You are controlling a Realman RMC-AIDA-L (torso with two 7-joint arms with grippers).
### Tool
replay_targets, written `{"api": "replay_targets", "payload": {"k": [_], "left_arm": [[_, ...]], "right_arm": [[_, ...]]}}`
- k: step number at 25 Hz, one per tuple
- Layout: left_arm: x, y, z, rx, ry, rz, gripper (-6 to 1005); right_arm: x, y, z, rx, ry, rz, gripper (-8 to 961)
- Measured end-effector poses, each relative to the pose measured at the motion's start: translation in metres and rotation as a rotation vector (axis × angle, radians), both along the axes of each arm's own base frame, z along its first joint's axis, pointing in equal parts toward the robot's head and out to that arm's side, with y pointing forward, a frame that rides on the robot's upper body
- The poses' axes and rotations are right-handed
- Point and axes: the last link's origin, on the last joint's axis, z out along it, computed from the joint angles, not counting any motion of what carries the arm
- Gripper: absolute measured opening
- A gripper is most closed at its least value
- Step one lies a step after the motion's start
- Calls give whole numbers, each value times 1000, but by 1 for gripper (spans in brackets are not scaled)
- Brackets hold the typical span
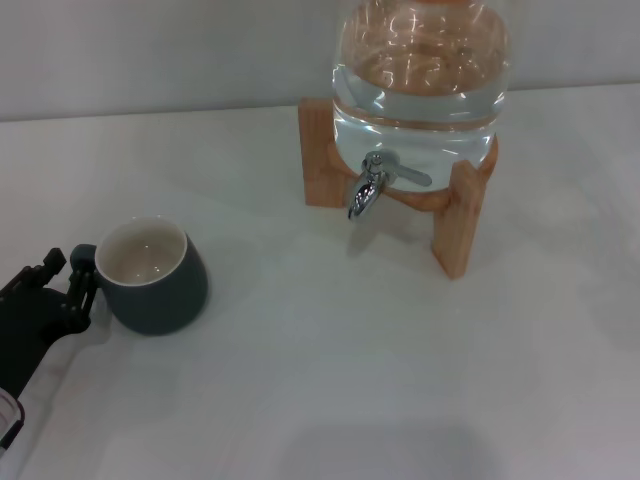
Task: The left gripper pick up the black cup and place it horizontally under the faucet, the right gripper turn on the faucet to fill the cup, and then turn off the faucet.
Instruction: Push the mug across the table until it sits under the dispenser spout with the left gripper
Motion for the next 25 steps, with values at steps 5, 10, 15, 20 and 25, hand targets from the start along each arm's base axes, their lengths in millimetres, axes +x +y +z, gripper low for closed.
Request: {"api": "replay_targets", "payload": {"k": [5,10,15,20,25], "left_arm": [[0,1,0,0,3,0,404],[0,1,0,-3,4,-1,260],[1,0,-1,-15,13,-10,185],[1,0,-3,-21,13,-12,174],[3,0,-3,-20,7,-22,163]], "right_arm": [[0,0,-1,0,2,1,844],[-1,0,-2,0,5,2,844],[-1,0,-2,-2,5,3,844],[-1,1,-3,-4,4,0,844],[0,0,-2,-3,1,-3,844]]}}
